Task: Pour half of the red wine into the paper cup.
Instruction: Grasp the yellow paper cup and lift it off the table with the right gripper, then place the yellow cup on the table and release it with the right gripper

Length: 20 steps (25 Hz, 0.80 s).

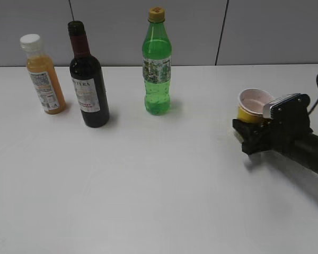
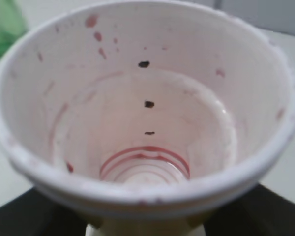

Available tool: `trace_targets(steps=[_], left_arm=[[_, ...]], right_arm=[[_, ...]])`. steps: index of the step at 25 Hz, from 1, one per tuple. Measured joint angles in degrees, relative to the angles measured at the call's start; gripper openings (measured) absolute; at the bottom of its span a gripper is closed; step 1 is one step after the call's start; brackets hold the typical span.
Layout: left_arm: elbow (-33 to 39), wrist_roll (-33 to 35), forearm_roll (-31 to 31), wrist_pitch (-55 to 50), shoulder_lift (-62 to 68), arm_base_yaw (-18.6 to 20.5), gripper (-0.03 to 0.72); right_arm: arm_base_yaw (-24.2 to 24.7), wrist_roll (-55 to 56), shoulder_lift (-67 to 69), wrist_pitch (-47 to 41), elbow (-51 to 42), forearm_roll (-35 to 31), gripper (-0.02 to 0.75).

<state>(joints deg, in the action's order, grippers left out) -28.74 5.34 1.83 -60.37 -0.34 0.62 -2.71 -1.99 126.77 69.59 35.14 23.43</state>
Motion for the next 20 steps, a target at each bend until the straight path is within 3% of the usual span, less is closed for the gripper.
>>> trace_targets(steps=[5, 9, 13, 20], left_arm=[[0.0, 0.0, 0.0, 0.0, 0.0, 0.0, 0.230], [0.0, 0.0, 0.0, 0.0, 0.0, 0.0, 0.230], [0.0, 0.0, 0.0, 0.0, 0.0, 0.0, 0.230], [0.0, 0.0, 0.0, 0.0, 0.0, 0.0, 0.230]], right_arm=[[0.0, 8.7, -0.4, 0.0, 4.8, 23.9, 0.428], [-0.2, 18.0, -0.4, 0.0, 8.4, 36.3, 0.427], [-2.5, 22.5, -0.4, 0.0, 10.5, 40.3, 0.426], [-12.5, 23.2, 2.2, 0.0, 13.8, 41.7, 0.426]])
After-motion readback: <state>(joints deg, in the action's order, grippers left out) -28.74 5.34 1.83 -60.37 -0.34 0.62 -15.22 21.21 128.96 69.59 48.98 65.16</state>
